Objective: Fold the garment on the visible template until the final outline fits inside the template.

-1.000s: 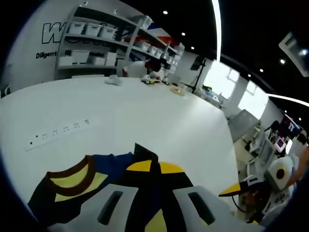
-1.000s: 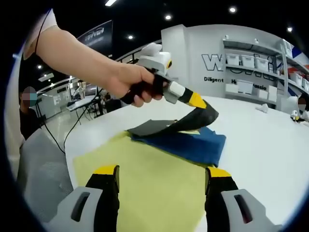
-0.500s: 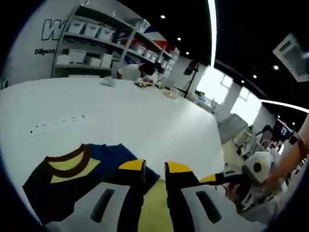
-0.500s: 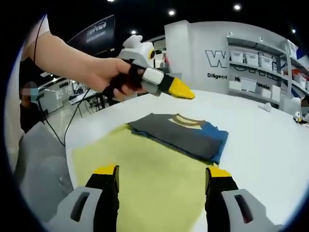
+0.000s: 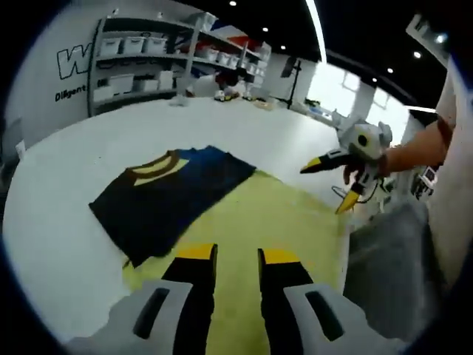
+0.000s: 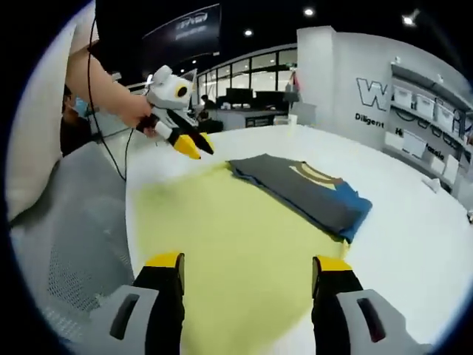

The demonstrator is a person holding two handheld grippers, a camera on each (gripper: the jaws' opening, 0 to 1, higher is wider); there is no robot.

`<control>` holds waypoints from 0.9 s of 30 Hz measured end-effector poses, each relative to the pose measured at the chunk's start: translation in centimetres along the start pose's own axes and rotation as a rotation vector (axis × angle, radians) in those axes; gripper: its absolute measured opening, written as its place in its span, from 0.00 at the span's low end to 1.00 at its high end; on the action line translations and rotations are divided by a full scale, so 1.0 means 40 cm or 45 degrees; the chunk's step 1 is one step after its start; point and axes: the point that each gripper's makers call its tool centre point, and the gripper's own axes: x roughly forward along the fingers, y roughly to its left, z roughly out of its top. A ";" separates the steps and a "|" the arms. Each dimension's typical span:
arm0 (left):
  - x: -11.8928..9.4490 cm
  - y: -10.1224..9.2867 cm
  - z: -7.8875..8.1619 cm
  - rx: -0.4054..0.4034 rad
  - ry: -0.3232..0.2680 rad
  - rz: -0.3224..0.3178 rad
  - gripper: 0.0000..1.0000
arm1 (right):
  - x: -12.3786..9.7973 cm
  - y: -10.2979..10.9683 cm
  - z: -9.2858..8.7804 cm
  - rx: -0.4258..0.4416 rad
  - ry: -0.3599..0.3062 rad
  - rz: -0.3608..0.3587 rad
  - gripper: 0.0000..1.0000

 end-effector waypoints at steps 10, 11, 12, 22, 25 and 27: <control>-0.077 -0.078 -0.178 0.308 0.262 -0.083 0.23 | -0.045 0.060 -0.114 -0.164 0.191 0.180 0.54; -0.079 -0.090 -0.188 0.345 0.282 -0.096 0.23 | -0.050 0.067 -0.121 -0.160 0.197 0.192 0.52; -0.079 -0.098 -0.197 0.354 0.293 -0.110 0.22 | -0.056 0.072 -0.129 -0.162 0.207 0.206 0.49; -0.111 -0.125 -0.303 0.514 0.475 -0.165 0.23 | -0.091 0.108 -0.191 -0.219 0.279 0.271 0.38; -0.121 -0.118 -0.321 0.519 0.508 -0.155 0.22 | -0.100 0.111 -0.206 -0.232 0.301 0.280 0.36; -0.125 -0.123 -0.334 0.533 0.531 -0.163 0.22 | -0.105 0.113 -0.209 -0.242 0.306 0.284 0.35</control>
